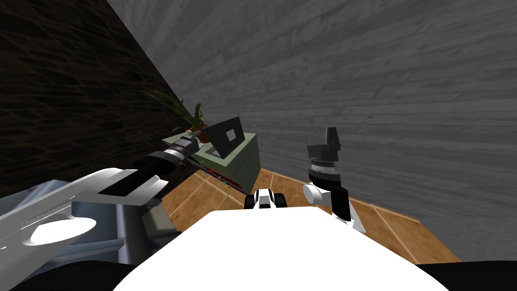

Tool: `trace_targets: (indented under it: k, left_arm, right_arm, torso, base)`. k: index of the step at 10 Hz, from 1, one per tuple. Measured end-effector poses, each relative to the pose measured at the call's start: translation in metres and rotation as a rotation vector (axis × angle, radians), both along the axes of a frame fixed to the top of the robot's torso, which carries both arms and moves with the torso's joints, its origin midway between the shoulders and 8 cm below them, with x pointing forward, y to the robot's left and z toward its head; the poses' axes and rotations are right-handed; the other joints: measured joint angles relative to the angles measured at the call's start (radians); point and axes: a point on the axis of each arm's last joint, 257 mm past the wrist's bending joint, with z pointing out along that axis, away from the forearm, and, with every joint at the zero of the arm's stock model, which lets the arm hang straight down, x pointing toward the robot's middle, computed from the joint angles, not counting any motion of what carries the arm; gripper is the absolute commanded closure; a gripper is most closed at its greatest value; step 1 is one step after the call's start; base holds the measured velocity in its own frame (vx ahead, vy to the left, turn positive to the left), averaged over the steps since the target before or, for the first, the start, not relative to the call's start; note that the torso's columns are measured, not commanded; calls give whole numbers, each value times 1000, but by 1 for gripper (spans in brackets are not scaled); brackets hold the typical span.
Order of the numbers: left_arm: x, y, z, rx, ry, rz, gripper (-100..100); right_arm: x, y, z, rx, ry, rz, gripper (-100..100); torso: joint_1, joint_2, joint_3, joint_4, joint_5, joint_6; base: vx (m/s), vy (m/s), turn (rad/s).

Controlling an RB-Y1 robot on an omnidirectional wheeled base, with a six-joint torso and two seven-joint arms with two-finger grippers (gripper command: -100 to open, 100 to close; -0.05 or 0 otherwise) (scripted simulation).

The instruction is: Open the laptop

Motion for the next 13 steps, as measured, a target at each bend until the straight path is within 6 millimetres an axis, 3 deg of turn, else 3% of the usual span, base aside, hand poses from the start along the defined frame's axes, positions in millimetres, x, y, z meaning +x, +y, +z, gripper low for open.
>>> trace_targets:
  k: [3,8,9,10,13]
  left_arm:
    - [-2,-5,9,25,7,15,-100]
    - [-8,-31,18,46,4,-17,-100]
    - [-8,-31,18,46,4,-18,100]
    - [-8,-31,18,46,4,-18,100]
    - [5,-2,-4,-44,29,39,100]
  right_arm:
    - [0,0,0,0,0,0,0]
    - [0,0,0,0,0,0,0]
    - [0,0,0,0,0,0,0]
    - [0,0,0,0,0,0,0]
    - [0,0,0,0,0,0,0]
  torso:
    - [-2,-1,-1,0,-1,1]
    - [-1,-1,-1,-1,0,0]
    - [0,-1,-1,-1,0,0]
    - [1,-1,-1,0,0,0]
    - [0,0,0,0,0,1]
  base:
    - [8,-2,-44]
    - [3,1,-13]
    - [0,0,0]
    - [-38,43,249]
    - [-22,30,189]
